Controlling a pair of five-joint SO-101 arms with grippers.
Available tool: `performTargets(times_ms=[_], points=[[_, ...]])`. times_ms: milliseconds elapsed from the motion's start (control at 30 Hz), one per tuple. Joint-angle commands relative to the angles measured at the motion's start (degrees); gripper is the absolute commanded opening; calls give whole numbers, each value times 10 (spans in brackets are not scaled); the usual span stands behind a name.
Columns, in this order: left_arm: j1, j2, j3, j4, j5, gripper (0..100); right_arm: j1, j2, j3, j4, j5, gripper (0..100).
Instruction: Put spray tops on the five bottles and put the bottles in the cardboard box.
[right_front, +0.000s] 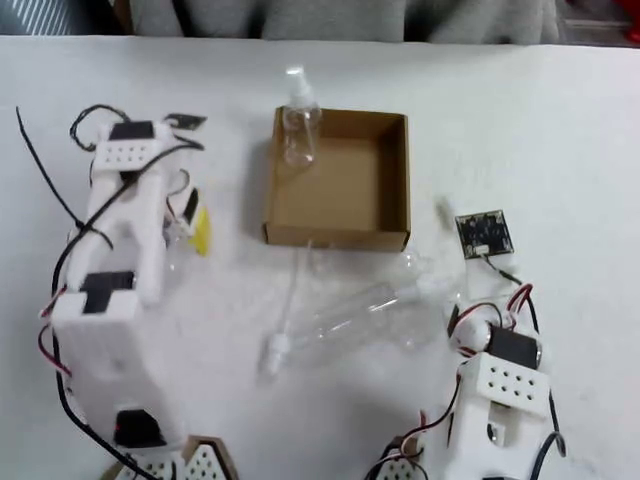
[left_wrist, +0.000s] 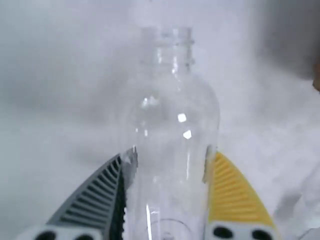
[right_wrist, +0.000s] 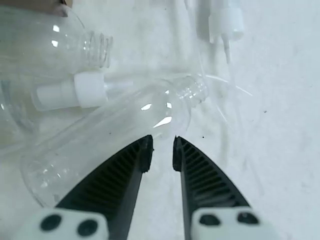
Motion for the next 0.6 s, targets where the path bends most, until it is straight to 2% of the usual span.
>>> performTargets(times_ms=[0, 200, 500, 567], points=[[15, -112, 147, -91, -4, 76, -11, 6, 12, 3, 20, 67], [3, -129, 186, -96, -4, 223, -12, 6, 18, 1, 25, 67], [7, -170, 185, -78, -9, 225, -12, 6, 18, 0, 26, 67], [7, -192, 185, -59, -9, 259, -12, 6, 18, 0, 26, 67]])
